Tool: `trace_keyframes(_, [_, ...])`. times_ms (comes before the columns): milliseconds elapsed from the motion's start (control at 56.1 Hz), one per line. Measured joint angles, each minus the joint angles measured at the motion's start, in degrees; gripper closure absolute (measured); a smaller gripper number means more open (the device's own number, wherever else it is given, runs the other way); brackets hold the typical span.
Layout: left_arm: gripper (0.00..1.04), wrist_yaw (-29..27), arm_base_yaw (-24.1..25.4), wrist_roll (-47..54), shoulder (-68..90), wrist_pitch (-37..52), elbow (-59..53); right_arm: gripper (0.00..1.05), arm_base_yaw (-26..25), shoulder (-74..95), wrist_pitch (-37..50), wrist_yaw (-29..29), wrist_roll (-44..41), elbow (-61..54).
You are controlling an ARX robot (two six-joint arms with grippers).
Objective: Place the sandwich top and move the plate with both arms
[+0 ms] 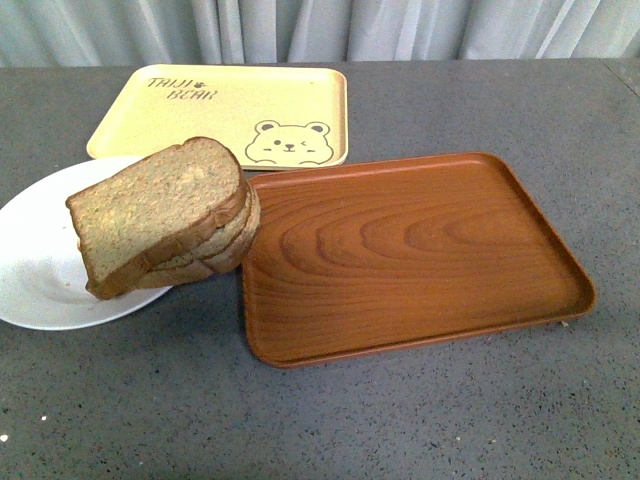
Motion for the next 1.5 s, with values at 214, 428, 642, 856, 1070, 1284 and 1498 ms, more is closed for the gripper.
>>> trace_keyframes(214, [0.09, 0.0, 0.0, 0.0, 0.0, 0.0, 0.0, 1.03, 0.0, -5.3, -5.2, 0.0, 0.0, 0.0])
trace_keyframes(428, [0.09, 0.0, 0.0, 0.0, 0.0, 0.0, 0.0, 1.03, 0.0, -9.0, -8.8, 0.0, 0.0, 0.0])
trace_keyframes(642, [0.09, 0.0, 0.0, 0.0, 0.0, 0.0, 0.0, 1.03, 0.0, -15.8, -17.5, -0.3, 0.0, 0.0])
trace_keyframes(856, [0.09, 0.0, 0.0, 0.0, 0.0, 0.0, 0.0, 1.03, 0.0, -20.5, -20.8, -0.1, 0.0, 0.0])
trace_keyframes(1070, [0.09, 0.5, 0.2, -0.3, 0.3, -0.3, 0.1, 0.97, 0.0, -20.6, -20.8, -0.1, -0.1, 0.0])
trace_keyframes(1284, [0.09, 40.8, 14.7, -33.4, 27.8, 4.9, 7.5, 0.58, 0.0, -20.7, -20.9, -0.2, -0.1, 0.0])
trace_keyframes(1498, [0.09, 37.5, 18.2, -44.9, 61.6, 31.7, 14.2, 0.16, 0.0, -20.7, -20.9, -0.2, -0.1, 0.0])
